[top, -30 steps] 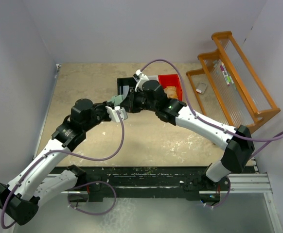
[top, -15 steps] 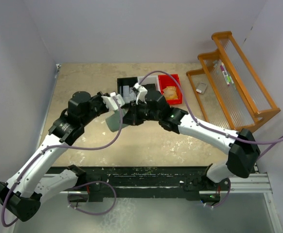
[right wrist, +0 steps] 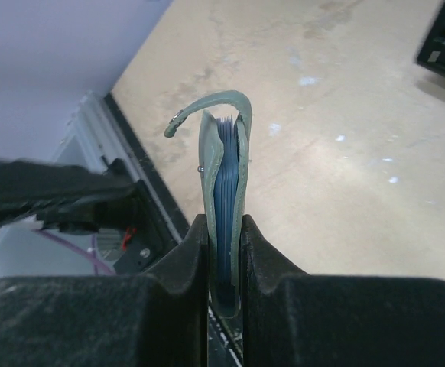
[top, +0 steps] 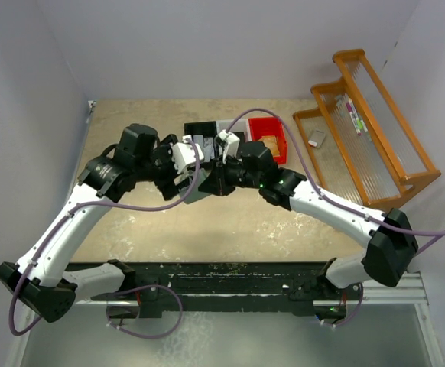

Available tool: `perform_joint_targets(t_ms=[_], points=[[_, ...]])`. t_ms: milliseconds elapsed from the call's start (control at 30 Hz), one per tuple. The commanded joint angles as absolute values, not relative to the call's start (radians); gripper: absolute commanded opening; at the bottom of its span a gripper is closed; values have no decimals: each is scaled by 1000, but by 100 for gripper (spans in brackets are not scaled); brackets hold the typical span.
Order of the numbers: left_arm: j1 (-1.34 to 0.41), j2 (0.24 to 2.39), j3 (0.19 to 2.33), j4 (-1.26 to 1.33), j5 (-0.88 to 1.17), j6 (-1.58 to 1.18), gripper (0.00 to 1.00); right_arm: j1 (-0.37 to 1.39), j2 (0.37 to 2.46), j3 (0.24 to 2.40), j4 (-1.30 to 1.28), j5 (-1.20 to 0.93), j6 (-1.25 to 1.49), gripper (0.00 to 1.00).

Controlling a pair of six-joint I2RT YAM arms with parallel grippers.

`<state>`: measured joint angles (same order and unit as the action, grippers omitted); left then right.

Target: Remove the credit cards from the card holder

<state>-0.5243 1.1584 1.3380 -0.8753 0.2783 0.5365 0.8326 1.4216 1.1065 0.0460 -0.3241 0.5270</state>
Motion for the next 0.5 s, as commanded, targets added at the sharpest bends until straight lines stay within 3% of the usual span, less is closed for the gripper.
perform_joint_targets(t_ms=[0, 233, 467], points=[[-523, 1145, 1395, -956, 338, 540, 93, 810, 1435, 1211, -50, -242, 469, 0], [-523, 1160, 1301, -873, 350, 482, 91, 813, 1461, 1251, -59, -276, 478, 0], [-523, 1163, 1240, -751, 198, 530, 71, 813, 1436, 1220, -31, -374, 431, 0]])
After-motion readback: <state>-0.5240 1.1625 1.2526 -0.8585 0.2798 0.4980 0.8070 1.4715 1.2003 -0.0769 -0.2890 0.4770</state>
